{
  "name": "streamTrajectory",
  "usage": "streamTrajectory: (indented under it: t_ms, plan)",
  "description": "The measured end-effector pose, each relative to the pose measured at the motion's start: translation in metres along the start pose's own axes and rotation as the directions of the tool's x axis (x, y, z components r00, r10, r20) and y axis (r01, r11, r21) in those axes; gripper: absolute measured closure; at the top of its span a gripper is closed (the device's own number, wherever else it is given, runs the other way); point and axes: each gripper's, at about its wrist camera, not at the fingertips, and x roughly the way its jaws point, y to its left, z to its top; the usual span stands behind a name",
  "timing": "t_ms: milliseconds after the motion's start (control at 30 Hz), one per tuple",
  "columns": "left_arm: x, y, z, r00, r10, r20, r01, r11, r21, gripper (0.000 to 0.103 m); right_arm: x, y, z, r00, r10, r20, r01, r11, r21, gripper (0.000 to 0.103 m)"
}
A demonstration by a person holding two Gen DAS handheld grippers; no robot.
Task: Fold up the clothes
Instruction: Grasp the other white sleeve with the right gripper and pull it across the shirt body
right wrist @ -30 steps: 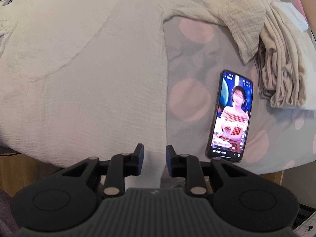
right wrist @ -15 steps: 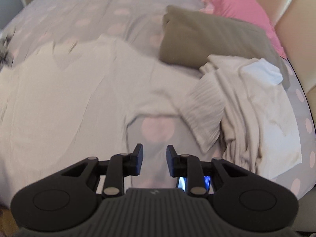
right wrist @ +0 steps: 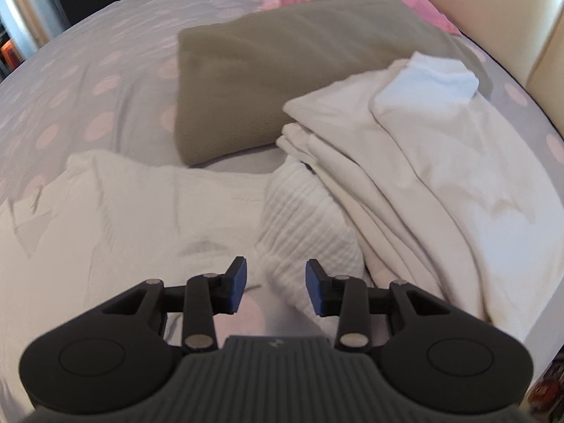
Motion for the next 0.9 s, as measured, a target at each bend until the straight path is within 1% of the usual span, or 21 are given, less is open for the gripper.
streamTrajectory:
  t_ms: [100, 233, 267, 300, 333, 367, 433, 500, 600, 700, 733, 767, 800, 833, 867, 900]
  plan:
    - [0.010, 0.000, 0.004, 1.000, -0.008, -0.027, 0.007, 1.000, -0.005, 0.086, 0.021, 0.002, 0.006, 0.997, -0.068, -0.024, 0.069, 0.998, 0.002, 0.062]
    - [0.013, -0.002, 0.010, 0.999, -0.013, -0.031, 0.013, 1.000, -0.007, 0.086, 0.036, 0.007, 0.014, 0.996, -0.090, -0.026, 0.090, 0.996, -0.024, 0.065]
    - [0.014, -0.003, 0.012, 0.999, -0.016, -0.031, 0.016, 1.000, -0.009, 0.086, 0.040, 0.008, 0.014, 0.995, -0.097, -0.030, 0.097, 0.995, -0.026, 0.070]
    - [0.015, -0.004, 0.013, 0.999, -0.019, -0.033, 0.018, 1.000, -0.007, 0.086, 0.043, 0.008, 0.015, 0.994, -0.105, -0.033, 0.104, 0.994, -0.029, 0.079]
    - [0.015, -0.005, 0.013, 0.999, -0.018, -0.032, 0.018, 1.000, -0.008, 0.086, 0.047, 0.009, 0.015, 0.993, -0.112, -0.036, 0.111, 0.993, -0.032, 0.085]
    - [0.016, -0.005, 0.014, 0.999, -0.018, -0.031, 0.018, 1.000, -0.009, 0.086, 0.050, 0.009, 0.015, 0.992, -0.121, -0.038, 0.120, 0.992, -0.031, 0.098]
    - [0.016, -0.006, 0.015, 0.999, -0.017, -0.029, 0.017, 1.000, -0.012, 0.086, 0.051, 0.008, 0.017, 0.990, -0.138, -0.039, 0.137, 0.990, -0.020, 0.101]
    - [0.017, -0.008, 0.017, 1.000, -0.016, -0.026, 0.016, 1.000, -0.014, 0.086, 0.046, 0.009, 0.019, 0.991, -0.131, -0.034, 0.130, 0.991, -0.015, 0.103]
    - [0.016, -0.009, 0.015, 1.000, -0.012, -0.016, 0.012, 1.000, -0.015, 0.086, 0.031, 0.017, 0.020, 0.996, -0.091, -0.019, 0.090, 0.995, -0.034, 0.103]
    - [0.017, -0.009, 0.014, 1.000, -0.003, -0.024, 0.002, 1.000, -0.021, 0.086, 0.014, 0.029, 0.018, 0.999, -0.043, 0.005, 0.044, 0.995, -0.090, 0.103]
    - [0.018, -0.009, 0.013, 1.000, -0.001, -0.030, 0.000, 1.000, -0.027, 0.086, 0.011, 0.032, 0.016, 0.999, -0.028, 0.018, 0.030, 0.993, -0.110, 0.101]
    - [0.019, -0.008, 0.012, 0.999, -0.002, -0.036, 0.001, 1.000, -0.031, 0.086, 0.009, 0.034, 0.015, 0.999, -0.019, 0.027, 0.023, 0.992, -0.127, 0.098]
    - [0.020, -0.007, 0.011, 0.999, -0.004, -0.040, 0.002, 0.999, -0.034, 0.086, 0.010, 0.035, 0.013, 0.999, -0.023, 0.033, 0.027, 0.990, -0.135, 0.095]
    - [0.020, -0.006, 0.011, 0.999, -0.003, -0.042, 0.001, 0.999, -0.038, 0.086, 0.013, 0.034, 0.011, 0.999, -0.029, 0.035, 0.033, 0.990, -0.135, 0.089]
    - [0.020, -0.005, 0.010, 0.999, -0.001, -0.043, -0.001, 0.999, -0.042, 0.086, 0.017, 0.032, 0.010, 0.999, -0.031, 0.032, 0.035, 0.991, -0.131, 0.066]
    - [0.021, -0.004, 0.010, 0.999, 0.000, -0.044, -0.002, 0.999, -0.046, 0.086, 0.023, 0.029, 0.008, 0.999, -0.029, 0.024, 0.032, 0.992, -0.125, 0.052]
